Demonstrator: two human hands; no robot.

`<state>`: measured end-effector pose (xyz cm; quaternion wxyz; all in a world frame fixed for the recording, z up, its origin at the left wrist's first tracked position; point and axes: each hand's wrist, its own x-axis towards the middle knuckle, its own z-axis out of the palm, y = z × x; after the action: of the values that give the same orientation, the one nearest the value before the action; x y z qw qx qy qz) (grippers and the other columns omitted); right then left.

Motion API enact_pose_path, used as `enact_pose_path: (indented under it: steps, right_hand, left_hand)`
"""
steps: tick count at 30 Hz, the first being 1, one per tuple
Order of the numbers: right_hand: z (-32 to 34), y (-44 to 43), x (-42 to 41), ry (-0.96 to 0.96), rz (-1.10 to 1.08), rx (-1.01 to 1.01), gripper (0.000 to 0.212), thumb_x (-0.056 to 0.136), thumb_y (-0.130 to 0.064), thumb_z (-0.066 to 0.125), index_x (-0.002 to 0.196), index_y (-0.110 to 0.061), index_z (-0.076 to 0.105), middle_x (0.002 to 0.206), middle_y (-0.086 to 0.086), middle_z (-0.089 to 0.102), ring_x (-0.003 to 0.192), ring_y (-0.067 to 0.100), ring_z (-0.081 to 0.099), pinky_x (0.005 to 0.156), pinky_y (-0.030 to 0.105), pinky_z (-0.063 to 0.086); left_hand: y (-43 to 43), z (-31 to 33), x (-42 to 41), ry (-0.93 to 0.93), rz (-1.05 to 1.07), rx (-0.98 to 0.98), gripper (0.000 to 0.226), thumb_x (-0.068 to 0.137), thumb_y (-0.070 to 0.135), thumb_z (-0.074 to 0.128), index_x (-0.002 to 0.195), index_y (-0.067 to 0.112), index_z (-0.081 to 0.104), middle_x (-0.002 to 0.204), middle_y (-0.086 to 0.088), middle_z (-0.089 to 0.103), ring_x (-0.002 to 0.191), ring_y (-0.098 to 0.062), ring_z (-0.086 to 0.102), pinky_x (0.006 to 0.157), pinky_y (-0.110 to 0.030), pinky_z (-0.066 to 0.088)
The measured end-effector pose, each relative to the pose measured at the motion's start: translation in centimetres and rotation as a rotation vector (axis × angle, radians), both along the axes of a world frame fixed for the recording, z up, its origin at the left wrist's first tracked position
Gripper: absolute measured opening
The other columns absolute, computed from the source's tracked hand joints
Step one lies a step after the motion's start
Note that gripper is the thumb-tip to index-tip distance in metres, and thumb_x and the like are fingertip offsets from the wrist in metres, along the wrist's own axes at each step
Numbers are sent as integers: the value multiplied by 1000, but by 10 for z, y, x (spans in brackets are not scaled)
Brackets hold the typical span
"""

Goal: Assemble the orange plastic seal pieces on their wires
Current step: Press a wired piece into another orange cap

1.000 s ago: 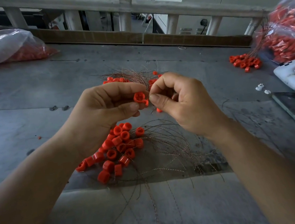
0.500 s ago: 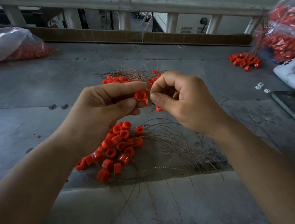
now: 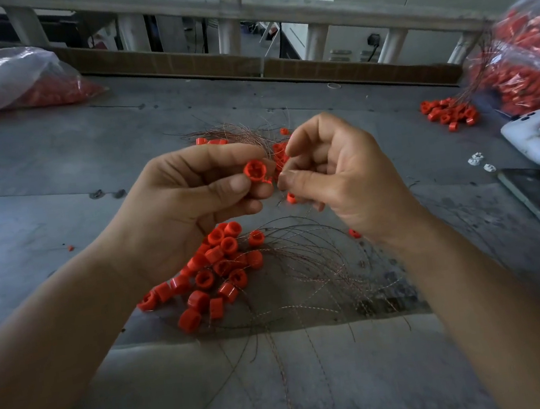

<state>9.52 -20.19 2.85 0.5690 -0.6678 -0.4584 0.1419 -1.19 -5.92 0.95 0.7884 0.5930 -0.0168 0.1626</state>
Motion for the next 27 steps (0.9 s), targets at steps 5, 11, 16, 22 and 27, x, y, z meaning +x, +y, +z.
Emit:
enact_pose_path:
  steps: [5, 11, 16, 22, 27]
  right_hand:
    - [-6, 4, -1, 117, 59, -69, 31, 77, 7, 65, 77, -16, 44, 54, -9, 57, 48, 3, 52, 43, 18, 40]
    - [-6, 3, 7, 72, -29, -98, 21, 80, 0, 64, 78, -16, 51, 62, -4, 62, 55, 7, 59, 51, 20, 49]
    - [-6, -9, 42, -147, -427, -138, 18, 84, -15, 64, 71, -26, 58, 74, 1, 66, 68, 12, 62, 66, 27, 50]
    - [-23, -9, 63, -363, -541, -382, 13, 84, -14, 63, 77, -26, 63, 68, -18, 56, 62, -4, 50, 63, 11, 39]
    - [-38, 1, 69, -465, -559, -508, 17, 87, -17, 59, 102, -16, 68, 100, 1, 65, 89, 14, 57, 76, 19, 38]
  left_hand:
    - [-3, 0, 0, 34, -46, -57, 25, 55, 9, 66, 78, 10, 75, 77, -7, 72, 71, -15, 70, 60, -17, 55]
    - [-2, -1, 2, 70, -14, -80, 23, 55, 10, 66, 76, 10, 75, 75, -7, 72, 71, -14, 70, 61, -17, 54]
    - [-1, -2, 3, 95, 37, -112, 22, 63, 2, 59, 76, 9, 75, 74, -7, 72, 70, -13, 70, 62, -16, 54]
    - [-2, -1, 1, 109, 28, -99, 23, 65, 0, 56, 77, 8, 75, 75, -7, 72, 71, -14, 70, 62, -17, 54]
    - [-3, 0, 1, 116, 21, -102, 23, 66, -1, 55, 77, 6, 74, 75, -9, 72, 70, -15, 70, 61, -17, 54]
